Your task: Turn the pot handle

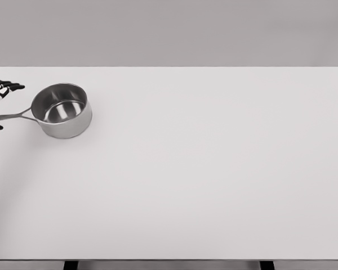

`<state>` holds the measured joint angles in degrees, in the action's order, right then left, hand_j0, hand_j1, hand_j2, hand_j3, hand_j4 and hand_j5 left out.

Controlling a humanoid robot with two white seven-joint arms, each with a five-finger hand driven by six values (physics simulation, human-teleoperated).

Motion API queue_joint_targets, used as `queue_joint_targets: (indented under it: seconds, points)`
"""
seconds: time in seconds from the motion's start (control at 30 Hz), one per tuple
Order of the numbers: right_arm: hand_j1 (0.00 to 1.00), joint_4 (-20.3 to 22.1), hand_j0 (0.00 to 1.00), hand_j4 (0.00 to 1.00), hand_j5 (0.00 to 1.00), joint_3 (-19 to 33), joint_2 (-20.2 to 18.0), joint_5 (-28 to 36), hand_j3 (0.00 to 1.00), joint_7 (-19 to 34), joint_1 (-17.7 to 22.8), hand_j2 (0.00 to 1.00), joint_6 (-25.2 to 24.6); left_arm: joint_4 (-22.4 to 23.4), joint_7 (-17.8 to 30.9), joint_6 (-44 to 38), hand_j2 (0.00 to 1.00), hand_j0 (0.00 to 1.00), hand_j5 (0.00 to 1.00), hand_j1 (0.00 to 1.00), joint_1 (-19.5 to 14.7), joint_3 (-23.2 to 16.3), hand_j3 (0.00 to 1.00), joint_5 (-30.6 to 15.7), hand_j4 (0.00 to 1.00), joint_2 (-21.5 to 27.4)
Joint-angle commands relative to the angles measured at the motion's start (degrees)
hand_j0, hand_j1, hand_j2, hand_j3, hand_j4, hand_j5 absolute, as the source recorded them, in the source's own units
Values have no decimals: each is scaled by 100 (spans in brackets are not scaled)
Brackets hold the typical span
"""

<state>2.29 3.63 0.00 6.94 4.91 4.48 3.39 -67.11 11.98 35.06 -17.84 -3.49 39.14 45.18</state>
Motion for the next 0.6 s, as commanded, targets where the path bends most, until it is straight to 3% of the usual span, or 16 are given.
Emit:
queue_joint_targets:
  seconds: [0.0, 0.3, 0.57]
  points:
    - [100, 0, 100, 100, 100, -3, 0, 0, 100, 1, 0, 100, -5, 23, -3, -6, 100, 100, 100, 100, -18, -29, 100, -29, 100, -36]
    - [100, 0, 100, 100, 100, -3, 0, 0, 100, 1, 0, 100, 4, 32, -3, -6, 100, 100, 100, 100, -141, -231, 100, -21, 100, -141]
    - [100, 0, 100, 100, 100, -3, 0, 0, 100, 1, 0, 100, 4, -117, -3, -6, 100, 100, 100, 100, 61, -249, 100, -47, 100, -62]
